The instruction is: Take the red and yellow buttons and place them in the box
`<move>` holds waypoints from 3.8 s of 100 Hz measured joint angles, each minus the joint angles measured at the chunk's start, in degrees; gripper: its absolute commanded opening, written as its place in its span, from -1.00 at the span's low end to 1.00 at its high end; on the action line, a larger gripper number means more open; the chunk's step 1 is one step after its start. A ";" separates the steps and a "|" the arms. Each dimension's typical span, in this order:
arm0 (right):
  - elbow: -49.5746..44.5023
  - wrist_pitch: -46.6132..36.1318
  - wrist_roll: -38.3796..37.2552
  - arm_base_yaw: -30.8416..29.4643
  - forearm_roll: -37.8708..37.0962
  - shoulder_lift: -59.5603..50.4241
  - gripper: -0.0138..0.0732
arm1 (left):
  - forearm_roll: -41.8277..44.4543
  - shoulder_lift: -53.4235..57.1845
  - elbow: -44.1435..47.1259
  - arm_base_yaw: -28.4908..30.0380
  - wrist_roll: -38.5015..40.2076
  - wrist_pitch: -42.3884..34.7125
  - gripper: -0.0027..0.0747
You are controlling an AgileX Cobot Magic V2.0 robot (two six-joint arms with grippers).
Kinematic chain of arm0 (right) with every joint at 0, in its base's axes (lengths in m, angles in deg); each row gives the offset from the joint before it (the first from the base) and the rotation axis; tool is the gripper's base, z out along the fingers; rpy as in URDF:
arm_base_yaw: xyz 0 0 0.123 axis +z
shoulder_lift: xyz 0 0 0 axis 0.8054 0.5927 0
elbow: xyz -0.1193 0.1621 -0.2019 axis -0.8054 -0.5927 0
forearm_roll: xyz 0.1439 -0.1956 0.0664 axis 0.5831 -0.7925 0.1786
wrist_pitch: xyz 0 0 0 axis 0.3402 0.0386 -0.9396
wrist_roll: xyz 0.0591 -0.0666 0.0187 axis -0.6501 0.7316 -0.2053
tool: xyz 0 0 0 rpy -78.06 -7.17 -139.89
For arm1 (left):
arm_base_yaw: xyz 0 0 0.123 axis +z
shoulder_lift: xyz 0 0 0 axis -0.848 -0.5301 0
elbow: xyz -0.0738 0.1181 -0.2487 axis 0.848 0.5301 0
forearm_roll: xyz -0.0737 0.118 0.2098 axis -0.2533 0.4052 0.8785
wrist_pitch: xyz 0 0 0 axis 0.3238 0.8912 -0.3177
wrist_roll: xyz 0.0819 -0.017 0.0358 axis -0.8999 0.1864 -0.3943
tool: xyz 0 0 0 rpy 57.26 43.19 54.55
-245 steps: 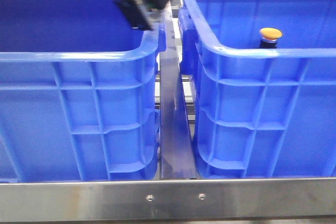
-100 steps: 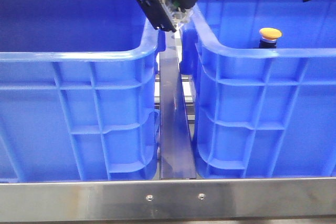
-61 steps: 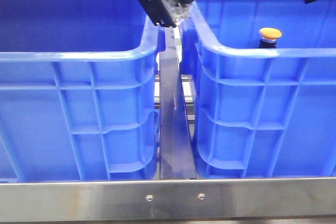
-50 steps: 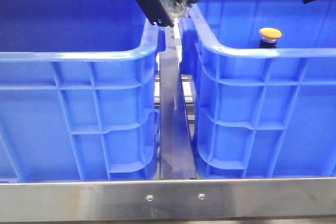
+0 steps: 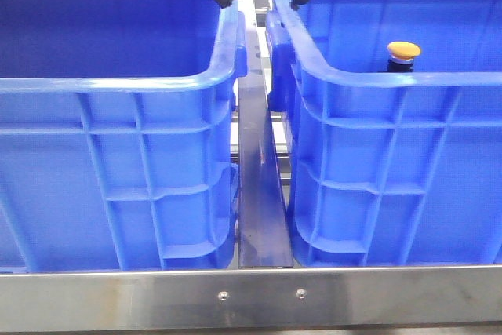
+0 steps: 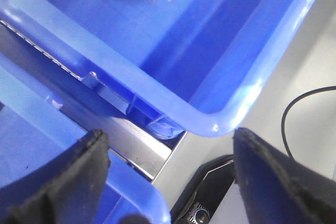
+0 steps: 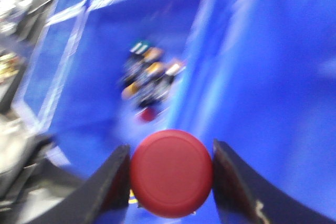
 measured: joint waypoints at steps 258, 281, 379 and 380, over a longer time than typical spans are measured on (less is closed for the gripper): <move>8.11 -43.78 8.80 -2.99 -12.14 23.31 0.72 | -0.31 0.00 0.00 0.00 0.00 -2.83 0.29; 2.20 -43.61 8.80 -2.99 -12.14 12.26 0.36 | -0.31 0.00 0.00 0.00 0.00 -4.28 0.29; -25.78 -39.25 8.80 -2.99 -12.35 -37.66 -0.84 | -0.07 10.60 10.30 24.67 1.88 -8.71 -0.98; -25.78 -39.12 8.80 -2.99 -12.35 -37.79 -0.84 | -0.07 11.05 10.52 24.95 1.88 -8.85 -0.98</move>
